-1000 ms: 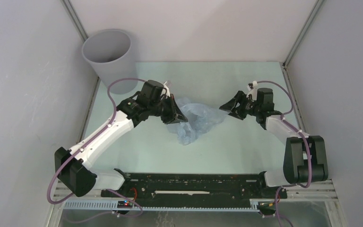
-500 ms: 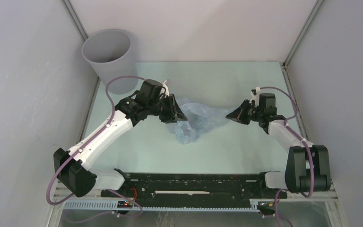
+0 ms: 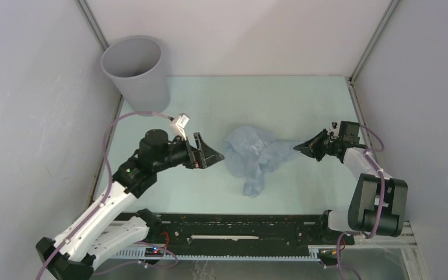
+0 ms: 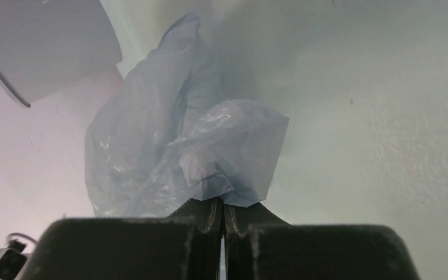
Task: Put the trash bags into the trash bin
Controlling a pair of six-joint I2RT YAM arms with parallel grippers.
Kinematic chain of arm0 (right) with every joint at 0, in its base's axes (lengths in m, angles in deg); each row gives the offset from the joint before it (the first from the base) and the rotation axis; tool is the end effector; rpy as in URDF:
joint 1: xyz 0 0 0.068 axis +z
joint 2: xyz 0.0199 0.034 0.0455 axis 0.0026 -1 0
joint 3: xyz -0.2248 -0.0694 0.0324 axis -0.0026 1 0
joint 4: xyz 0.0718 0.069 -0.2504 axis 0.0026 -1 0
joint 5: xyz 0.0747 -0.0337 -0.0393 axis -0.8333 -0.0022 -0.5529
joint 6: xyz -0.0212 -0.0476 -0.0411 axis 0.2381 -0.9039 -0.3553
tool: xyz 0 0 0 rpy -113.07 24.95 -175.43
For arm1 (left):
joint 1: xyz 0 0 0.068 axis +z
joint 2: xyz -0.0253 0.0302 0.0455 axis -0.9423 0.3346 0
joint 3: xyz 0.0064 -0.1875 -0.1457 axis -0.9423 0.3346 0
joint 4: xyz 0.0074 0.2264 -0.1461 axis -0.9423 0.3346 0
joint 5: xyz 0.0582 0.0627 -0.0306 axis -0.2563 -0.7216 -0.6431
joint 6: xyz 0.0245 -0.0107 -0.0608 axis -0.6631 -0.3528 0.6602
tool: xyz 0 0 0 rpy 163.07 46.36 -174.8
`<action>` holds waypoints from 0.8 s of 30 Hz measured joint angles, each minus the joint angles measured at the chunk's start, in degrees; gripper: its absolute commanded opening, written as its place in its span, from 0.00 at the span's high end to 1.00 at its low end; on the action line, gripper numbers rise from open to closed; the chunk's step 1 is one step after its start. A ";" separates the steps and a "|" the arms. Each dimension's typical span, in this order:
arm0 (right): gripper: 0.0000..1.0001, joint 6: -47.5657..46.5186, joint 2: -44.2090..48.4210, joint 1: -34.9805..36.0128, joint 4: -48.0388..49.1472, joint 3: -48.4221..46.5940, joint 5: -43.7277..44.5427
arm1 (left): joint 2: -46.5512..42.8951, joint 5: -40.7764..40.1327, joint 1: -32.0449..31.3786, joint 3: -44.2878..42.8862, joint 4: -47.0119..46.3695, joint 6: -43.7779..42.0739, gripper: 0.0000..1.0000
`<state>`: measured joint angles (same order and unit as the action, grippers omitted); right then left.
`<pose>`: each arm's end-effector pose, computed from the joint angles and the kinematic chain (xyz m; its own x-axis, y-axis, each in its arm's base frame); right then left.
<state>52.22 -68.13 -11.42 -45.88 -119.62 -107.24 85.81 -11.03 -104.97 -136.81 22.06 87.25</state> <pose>0.2798 -0.0195 0.1473 -0.7443 0.6591 -0.1080 0.3152 0.4892 0.8133 0.1768 -0.1428 0.3083 -0.7389 -0.2369 -0.6308 0.4073 0.5888 -0.6982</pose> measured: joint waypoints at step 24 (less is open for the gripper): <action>1.00 1.75 -3.21 -3.48 -2.10 -2.16 -3.30 | 17.07 1.73 -21.44 20.37 -34.86 -21.51 0.24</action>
<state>53.97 -71.35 -14.89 -47.97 -121.78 -110.54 102.88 -9.30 -126.41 -116.43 -12.80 65.74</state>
